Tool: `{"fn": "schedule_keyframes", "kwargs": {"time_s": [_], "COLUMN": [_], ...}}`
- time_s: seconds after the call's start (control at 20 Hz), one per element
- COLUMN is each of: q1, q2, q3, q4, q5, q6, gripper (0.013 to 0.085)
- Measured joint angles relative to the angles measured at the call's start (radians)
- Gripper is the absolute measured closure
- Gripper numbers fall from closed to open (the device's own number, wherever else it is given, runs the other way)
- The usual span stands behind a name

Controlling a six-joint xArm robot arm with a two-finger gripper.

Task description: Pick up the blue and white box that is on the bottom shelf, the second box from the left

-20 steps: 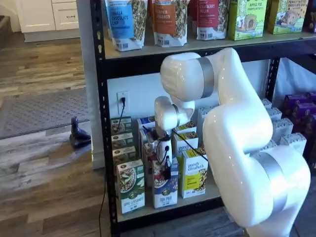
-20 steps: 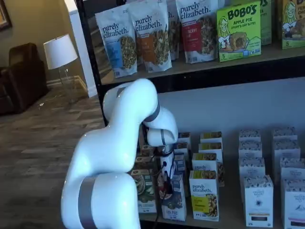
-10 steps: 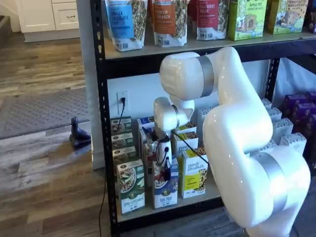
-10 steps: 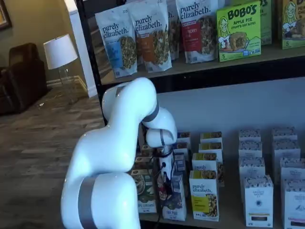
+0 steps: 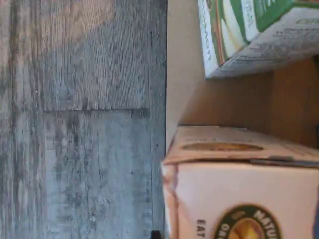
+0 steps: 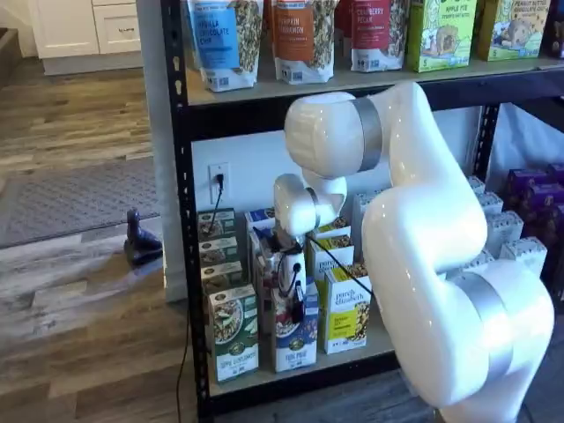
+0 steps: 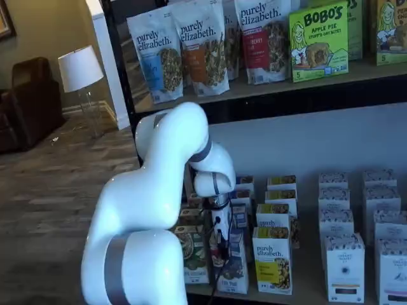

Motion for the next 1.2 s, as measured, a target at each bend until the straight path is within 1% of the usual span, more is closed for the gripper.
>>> {"fn": "schedule_keyframes", "kwargs": {"time_s": [0.05, 0.1, 0.2, 0.5, 0.65, 0.9, 1.2], "q1": [0.000, 0.000, 0.001, 0.003, 0.008, 0.018, 0.031], "q2": [-0.001, -0.002, -0.005, -0.015, -0.032, -0.075, -0.148], "q3": [0.002, 0.003, 0.008, 0.021, 0.047, 0.121, 0.239], "q4": [0.000, 0.000, -0.002, -0.012, -0.015, -0.031, -0.052], "q5": [0.000, 0.000, -0.002, -0.004, -0.011, -0.049, -0.105], "q6": [0.000, 0.000, 0.002, 0.013, 0.021, 0.045, 0.078], "gripper": [0.0410, 0.0410, 0.0490, 0.0490, 0.0490, 0.0490, 0.0490]}}
